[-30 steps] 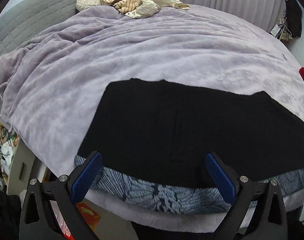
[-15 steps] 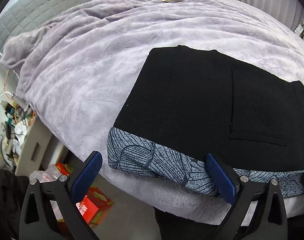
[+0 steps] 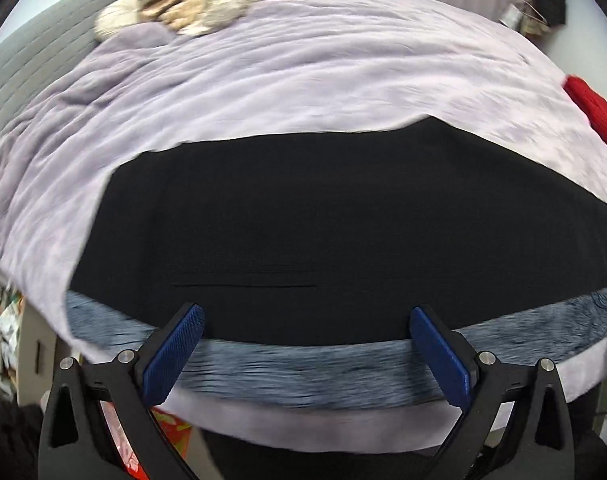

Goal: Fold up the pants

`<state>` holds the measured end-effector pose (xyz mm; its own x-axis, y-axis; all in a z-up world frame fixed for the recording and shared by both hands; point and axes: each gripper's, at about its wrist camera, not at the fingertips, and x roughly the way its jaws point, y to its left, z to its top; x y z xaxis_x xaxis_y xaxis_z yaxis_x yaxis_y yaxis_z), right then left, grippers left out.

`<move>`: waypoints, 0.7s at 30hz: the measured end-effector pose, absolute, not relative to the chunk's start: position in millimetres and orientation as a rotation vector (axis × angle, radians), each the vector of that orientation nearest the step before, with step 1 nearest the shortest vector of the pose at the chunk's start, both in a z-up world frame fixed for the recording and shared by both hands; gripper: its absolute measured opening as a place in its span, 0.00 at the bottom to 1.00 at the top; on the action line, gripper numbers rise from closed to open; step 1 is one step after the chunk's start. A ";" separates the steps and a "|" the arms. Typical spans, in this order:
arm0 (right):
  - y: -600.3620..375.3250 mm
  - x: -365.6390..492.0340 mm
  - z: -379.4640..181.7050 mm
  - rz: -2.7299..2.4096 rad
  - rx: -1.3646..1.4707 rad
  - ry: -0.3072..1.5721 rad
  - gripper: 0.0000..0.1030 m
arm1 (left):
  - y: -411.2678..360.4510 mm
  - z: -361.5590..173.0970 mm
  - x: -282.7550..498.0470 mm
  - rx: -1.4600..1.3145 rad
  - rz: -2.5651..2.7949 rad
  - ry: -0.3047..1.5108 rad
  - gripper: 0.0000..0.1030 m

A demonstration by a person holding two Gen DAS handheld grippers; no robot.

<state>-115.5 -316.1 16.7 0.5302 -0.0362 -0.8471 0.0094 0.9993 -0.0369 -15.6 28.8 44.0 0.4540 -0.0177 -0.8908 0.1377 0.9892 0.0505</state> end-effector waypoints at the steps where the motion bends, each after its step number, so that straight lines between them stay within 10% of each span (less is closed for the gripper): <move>1: -328.6 -120.7 17.3 -0.051 -0.010 1.008 1.00 | 13.0 42.0 -15.0 0.134 -0.122 1.102 1.00; 21: -506.7 -267.9 32.6 -0.244 0.451 0.768 1.00 | -190.9 30.6 -24.7 0.276 -0.400 1.174 1.00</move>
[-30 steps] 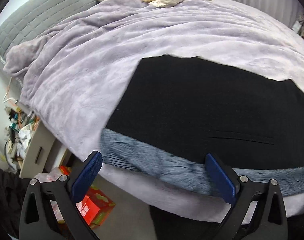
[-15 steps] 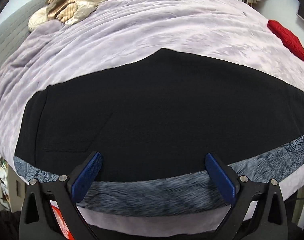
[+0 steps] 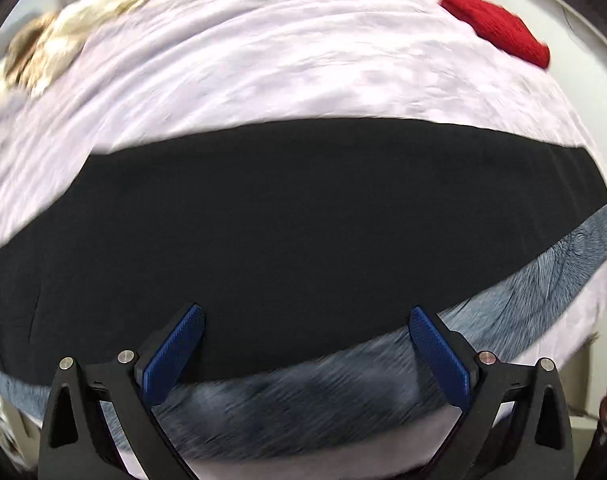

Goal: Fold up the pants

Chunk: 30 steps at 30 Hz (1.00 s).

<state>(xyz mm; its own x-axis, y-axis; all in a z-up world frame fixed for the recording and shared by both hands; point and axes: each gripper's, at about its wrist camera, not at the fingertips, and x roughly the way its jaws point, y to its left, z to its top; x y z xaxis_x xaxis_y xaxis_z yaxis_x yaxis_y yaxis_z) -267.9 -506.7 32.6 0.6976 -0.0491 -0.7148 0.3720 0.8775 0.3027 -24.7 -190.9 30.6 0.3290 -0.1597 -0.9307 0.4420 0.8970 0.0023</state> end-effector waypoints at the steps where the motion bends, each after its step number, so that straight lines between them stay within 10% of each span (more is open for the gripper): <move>1: -504.2 -266.1 28.9 -0.222 0.465 0.760 1.00 | -203.5 28.9 -23.0 0.293 -0.397 1.174 1.00; 14: -501.8 -216.5 18.6 -0.211 0.407 0.696 1.00 | -306.9 38.0 46.8 0.298 -0.275 1.191 1.00; 30: -491.2 -197.7 5.6 -0.218 0.332 0.660 1.00 | -292.8 32.0 -52.2 0.287 -0.270 1.268 1.00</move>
